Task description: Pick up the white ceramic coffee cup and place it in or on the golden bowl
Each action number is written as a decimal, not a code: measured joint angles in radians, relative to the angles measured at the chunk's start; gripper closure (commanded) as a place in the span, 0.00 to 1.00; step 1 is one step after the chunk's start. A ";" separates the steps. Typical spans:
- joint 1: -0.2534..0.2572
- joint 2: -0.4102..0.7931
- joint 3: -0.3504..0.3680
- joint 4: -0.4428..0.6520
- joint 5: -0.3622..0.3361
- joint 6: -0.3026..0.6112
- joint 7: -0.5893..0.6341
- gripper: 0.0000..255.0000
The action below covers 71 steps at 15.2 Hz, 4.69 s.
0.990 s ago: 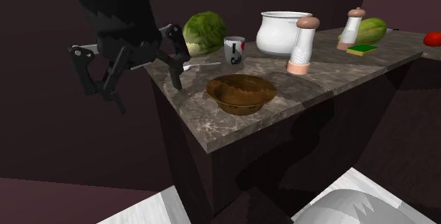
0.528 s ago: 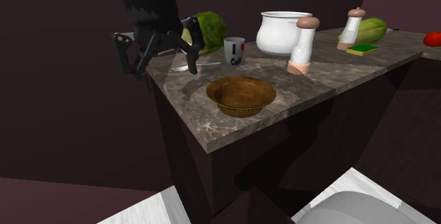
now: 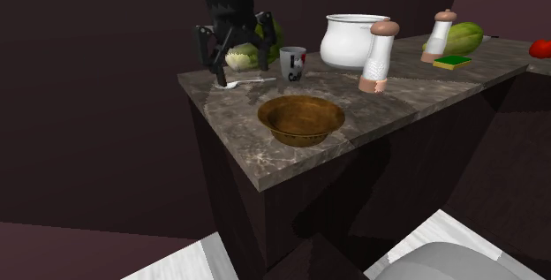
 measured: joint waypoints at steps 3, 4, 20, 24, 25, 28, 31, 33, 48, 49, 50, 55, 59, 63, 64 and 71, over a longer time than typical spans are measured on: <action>-0.010 0.113 -0.046 0.112 0.000 0.007 -0.064 0.00; -0.014 0.143 -0.059 0.140 0.001 0.011 -0.084 0.00; -0.160 0.772 -0.216 0.869 0.180 -0.094 -0.434 0.00; -0.178 0.808 -0.218 0.882 0.193 -0.072 -0.453 0.00; -0.178 0.803 -0.219 0.862 0.191 -0.057 -0.455 0.00; -0.179 0.802 -0.219 0.822 0.191 -0.017 -0.456 0.00; -0.177 0.801 -0.219 0.812 0.191 -0.008 -0.454 0.00; -0.177 0.801 -0.219 0.811 0.191 -0.007 -0.454 0.00; -0.181 0.805 -0.219 0.846 0.193 -0.037 -0.459 1.00; -0.184 0.808 -0.220 0.863 0.194 -0.051 -0.461 1.00; -0.185 0.812 -0.220 0.880 0.195 -0.065 -0.461 1.00; -0.193 0.827 -0.221 0.970 0.201 -0.139 -0.469 1.00; -0.207 0.860 -0.221 1.072 0.213 -0.210 -0.476 1.00; -0.226 0.893 -0.221 1.180 0.226 -0.285 -0.488 1.00; -0.234 0.909 -0.221 1.221 0.231 -0.309 -0.490 1.00; -0.202 0.831 -0.230 1.178 0.206 -0.344 -0.481 1.00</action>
